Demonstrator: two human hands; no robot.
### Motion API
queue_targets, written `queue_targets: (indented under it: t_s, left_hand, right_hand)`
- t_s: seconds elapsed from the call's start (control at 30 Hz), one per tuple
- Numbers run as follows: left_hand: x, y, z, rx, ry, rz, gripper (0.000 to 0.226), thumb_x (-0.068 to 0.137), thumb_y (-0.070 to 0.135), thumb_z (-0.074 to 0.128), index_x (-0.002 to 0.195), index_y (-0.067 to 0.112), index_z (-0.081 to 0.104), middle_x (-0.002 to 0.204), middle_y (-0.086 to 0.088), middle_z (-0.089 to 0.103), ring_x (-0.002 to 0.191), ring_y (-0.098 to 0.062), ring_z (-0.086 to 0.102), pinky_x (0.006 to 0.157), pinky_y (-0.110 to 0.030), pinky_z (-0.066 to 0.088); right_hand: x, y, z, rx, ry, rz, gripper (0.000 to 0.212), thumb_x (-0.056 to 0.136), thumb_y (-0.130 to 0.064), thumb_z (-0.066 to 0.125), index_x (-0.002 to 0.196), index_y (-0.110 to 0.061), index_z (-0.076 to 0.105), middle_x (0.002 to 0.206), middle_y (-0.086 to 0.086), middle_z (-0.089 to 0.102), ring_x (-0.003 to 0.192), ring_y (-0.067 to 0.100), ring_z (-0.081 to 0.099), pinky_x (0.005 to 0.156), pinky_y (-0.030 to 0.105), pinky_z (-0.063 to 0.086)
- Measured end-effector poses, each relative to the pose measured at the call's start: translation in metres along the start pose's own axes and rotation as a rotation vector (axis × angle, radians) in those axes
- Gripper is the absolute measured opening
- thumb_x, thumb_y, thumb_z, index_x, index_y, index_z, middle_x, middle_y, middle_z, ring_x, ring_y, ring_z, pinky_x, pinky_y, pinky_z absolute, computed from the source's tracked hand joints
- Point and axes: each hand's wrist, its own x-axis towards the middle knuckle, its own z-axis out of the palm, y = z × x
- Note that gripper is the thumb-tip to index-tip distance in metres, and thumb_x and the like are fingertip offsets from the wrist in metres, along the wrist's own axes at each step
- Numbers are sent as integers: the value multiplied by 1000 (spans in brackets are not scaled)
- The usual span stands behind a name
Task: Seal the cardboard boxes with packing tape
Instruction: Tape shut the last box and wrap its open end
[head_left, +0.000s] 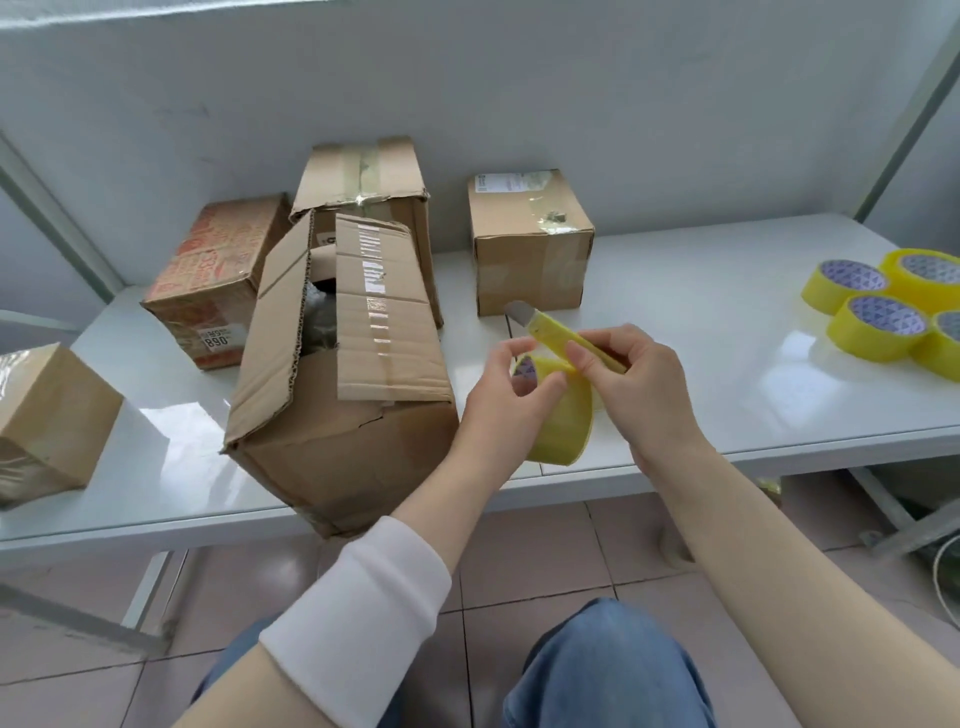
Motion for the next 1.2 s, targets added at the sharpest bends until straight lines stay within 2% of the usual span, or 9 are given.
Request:
queue_targets:
  t_s: [0.2,0.3,0.43,0.6,0.67,0.8,1.0,1.1,1.2]
  left_hand:
    - [-18,29,-16,-123,-25,23,8,91,24,54,89,32,54,83,1,60,75,-17,56,67,-31,47]
    - [-24,36,-22,-115,26,99,13,91,18,52,91,32,54,96,-1,57,76,-11,52,60,-23,41]
    - [-31,46,-26,-170,41,185,17,90,13,54,87,29,56,110,-10,57,64,8,56,52,-11,45]
    - [-33,54,-30,-249,97,226,22,87,25,66,68,26,55,67,20,62,75,-16,60,69,-34,47]
    - [-32,58,-29,-217,138,259,25,87,22,67,66,24,53,68,23,60,78,-17,60,72,-36,49]
    - [-32,60,-24,-40,227,385,22,87,25,66,70,26,52,105,5,58,87,-5,59,73,-13,46]
    - [-32,57,-23,102,318,559,21,85,19,69,72,24,53,103,4,48,87,15,44,74,0,34]
    - [-32,56,-29,52,322,571,23,85,19,67,70,28,52,106,4,52,90,5,49,75,-8,39]
    - [-28,69,-48,-12,385,545,25,85,23,67,68,34,53,107,6,57,94,-16,55,83,-21,44]
  right_hand:
    - [-11,-38,5,-93,43,-139,15,85,-21,67,78,-35,64,85,-6,60,78,5,56,64,7,41]
    - [-16,-52,5,-131,19,-169,14,84,-23,66,79,-36,64,83,-8,62,77,5,56,65,7,41]
    - [-18,-69,1,16,-36,-62,9,83,-22,68,79,-31,68,83,-1,69,81,17,62,76,30,52]
    - [-19,-83,0,74,-57,5,5,82,-22,68,79,-24,72,76,0,69,73,14,60,72,35,50]
    - [-20,-85,3,57,-7,-21,6,81,-21,70,77,-26,71,72,-5,69,69,11,59,69,30,49]
    - [-21,-89,6,52,115,-17,14,82,-21,69,71,-29,68,57,-17,61,55,0,50,57,16,41]
    - [-9,-94,5,383,87,375,10,87,-15,61,79,-10,62,70,3,57,61,13,50,50,20,40]
    - [13,-94,-13,606,135,479,14,92,-12,53,78,-8,54,64,3,51,51,10,45,37,16,29]
    - [20,-66,-14,236,112,400,11,89,-21,60,86,-11,56,73,2,59,57,9,48,41,13,33]
